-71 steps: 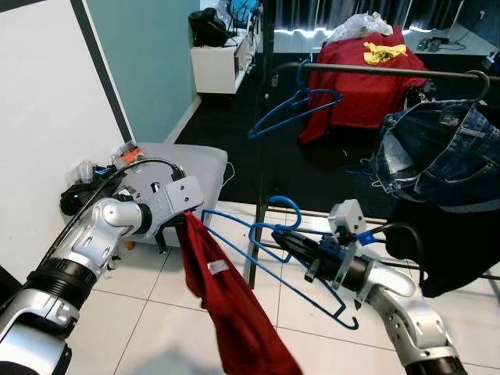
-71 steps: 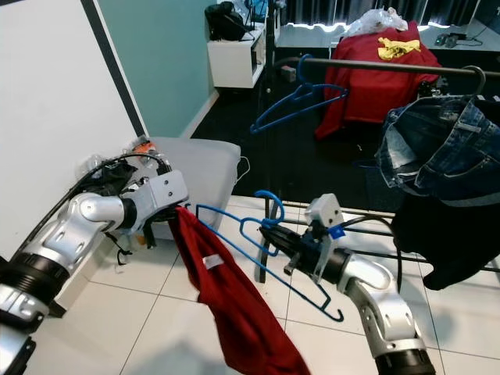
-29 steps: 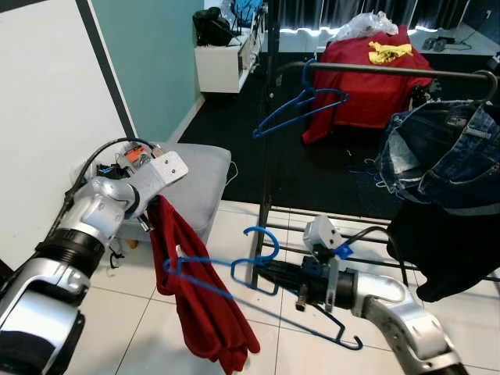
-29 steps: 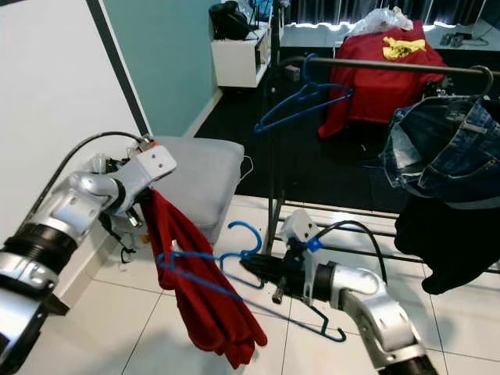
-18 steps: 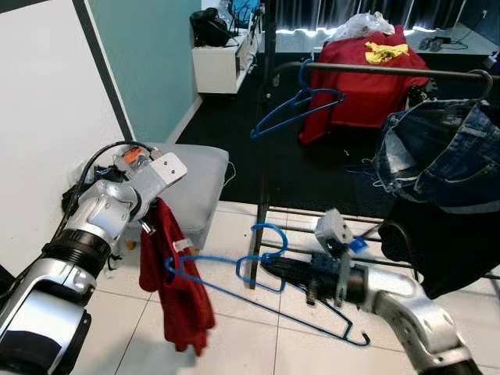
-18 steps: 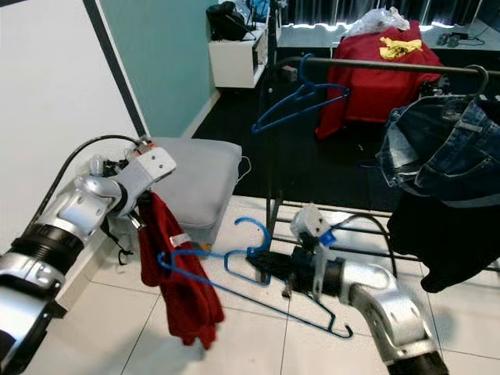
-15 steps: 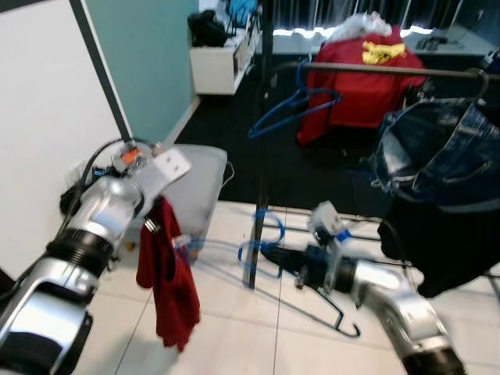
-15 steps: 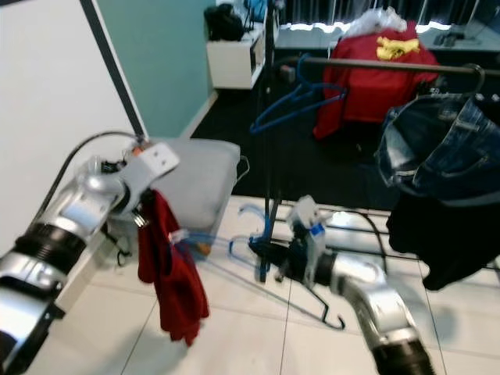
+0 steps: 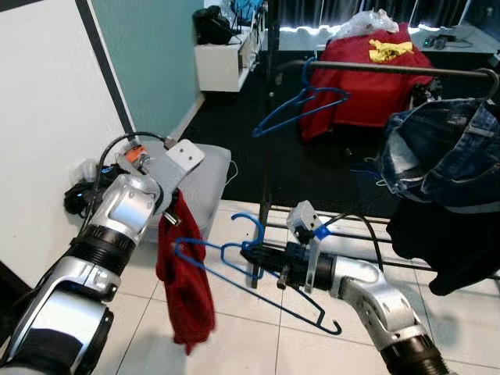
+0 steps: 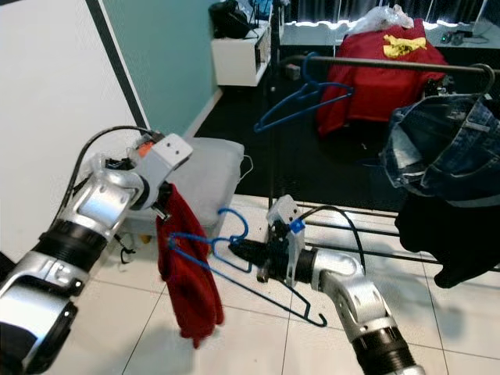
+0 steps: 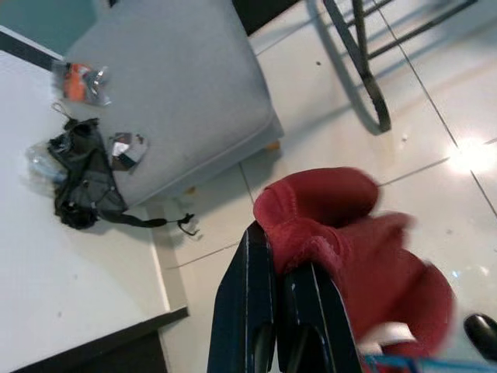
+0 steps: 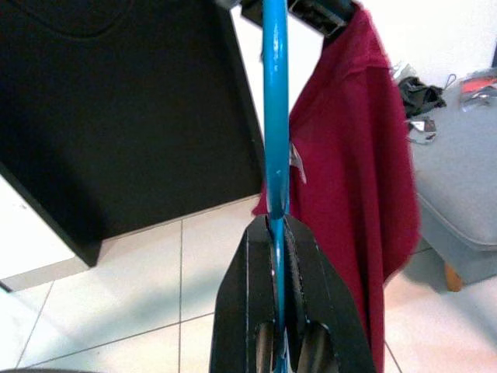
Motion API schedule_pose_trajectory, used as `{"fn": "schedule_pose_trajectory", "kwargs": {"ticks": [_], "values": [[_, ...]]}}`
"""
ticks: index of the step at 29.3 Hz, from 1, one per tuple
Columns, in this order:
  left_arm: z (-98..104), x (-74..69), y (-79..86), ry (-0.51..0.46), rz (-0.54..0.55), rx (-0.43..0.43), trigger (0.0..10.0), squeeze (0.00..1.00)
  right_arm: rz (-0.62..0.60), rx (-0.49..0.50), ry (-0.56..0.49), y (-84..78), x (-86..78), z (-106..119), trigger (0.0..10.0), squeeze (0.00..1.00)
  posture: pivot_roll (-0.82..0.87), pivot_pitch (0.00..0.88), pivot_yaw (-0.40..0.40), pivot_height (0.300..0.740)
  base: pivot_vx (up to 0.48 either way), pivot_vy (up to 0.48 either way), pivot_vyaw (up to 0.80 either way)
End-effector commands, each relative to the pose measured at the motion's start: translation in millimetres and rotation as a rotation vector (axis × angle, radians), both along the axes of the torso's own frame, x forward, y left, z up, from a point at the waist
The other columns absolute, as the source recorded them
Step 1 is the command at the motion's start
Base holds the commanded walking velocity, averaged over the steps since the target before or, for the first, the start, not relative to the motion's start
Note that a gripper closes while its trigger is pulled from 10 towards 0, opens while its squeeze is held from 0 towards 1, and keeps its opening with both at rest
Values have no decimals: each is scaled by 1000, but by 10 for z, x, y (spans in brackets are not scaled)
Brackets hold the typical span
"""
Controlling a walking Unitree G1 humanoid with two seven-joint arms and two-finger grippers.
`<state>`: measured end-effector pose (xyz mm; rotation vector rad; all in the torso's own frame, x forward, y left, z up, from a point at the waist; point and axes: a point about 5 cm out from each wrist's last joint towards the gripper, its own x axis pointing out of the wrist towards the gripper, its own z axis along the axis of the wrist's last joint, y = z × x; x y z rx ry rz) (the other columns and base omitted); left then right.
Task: Hang hanger
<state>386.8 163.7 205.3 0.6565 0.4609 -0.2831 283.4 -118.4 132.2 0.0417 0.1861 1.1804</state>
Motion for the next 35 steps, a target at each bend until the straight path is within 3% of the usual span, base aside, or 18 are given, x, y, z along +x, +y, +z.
{"fn": "schedule_pose_trajectory", "kwargs": {"ticks": [1, 8, 13, 17, 20, 27, 29, 30, 31, 32, 35], "values": [[35, 31, 82, -32, 73, 31, 10000, 0, 42, -3, -9, -30, -72, 56, 10000, 0, 21, 49, 82, 740, 0, 0, 0], [61, 20, 79, -44, 101, 33, 10000, 0, 32, -41, -29, -145, -103, 94, 10000, 0, 17, 48, 87, 740, 0, 0, 0], [105, -34, 2, -34, 93, 4, 10000, 0, -117, -92, -56, -147, 90, -19, 10000, 0, 22, 37, 81, 740, 0, 0, 0], [115, -44, -19, -33, 95, -2, 10000, 0, -154, -110, -65, -147, 135, -42, 10000, 0, 26, 34, 76, 740, 0, 0, 0], [124, -61, -14, -31, 109, -11, 10000, 0, -269, -169, -94, -243, 241, -65, 10000, 0, 24, 25, 72, 740, 0, 0, 0], [125, -71, -1, -29, 114, -13, 10000, 0, -334, -184, -118, -326, 287, -39, 10000, 0, 22, 23, 73, 740, 0, 0, 0], [124, -77, 2, -28, 116, -16, 10000, 0, -397, -184, -146, -401, 329, -13, 10000, 0, 18, 21, 74, 740, 0, 0, 0], [123, -81, 1, -28, 117, -20, 10000, 0, -491, -155, -189, -507, 391, 48, 10000, 0, 16, 17, 77, 740, 0, 0, 0], [123, -81, 1, -28, 117, -20, 10000, 0, -491, -155, -189, -507, 391, 48, 10000, 0, 16, 17, 77, 740, 0, 0, 0], [126, -83, -4, -29, 116, -25, 10000, 0, -614, -109, -234, -649, 460, 127, 10000, 0, 14, 16, 78, 740, 0, 0, 0], [129, -86, -8, -29, 116, -29, 10000, 0, -699, -75, -263, -745, 502, 176, 10000, 0, 14, 16, 78, 740, 0, 0, 0]]}}
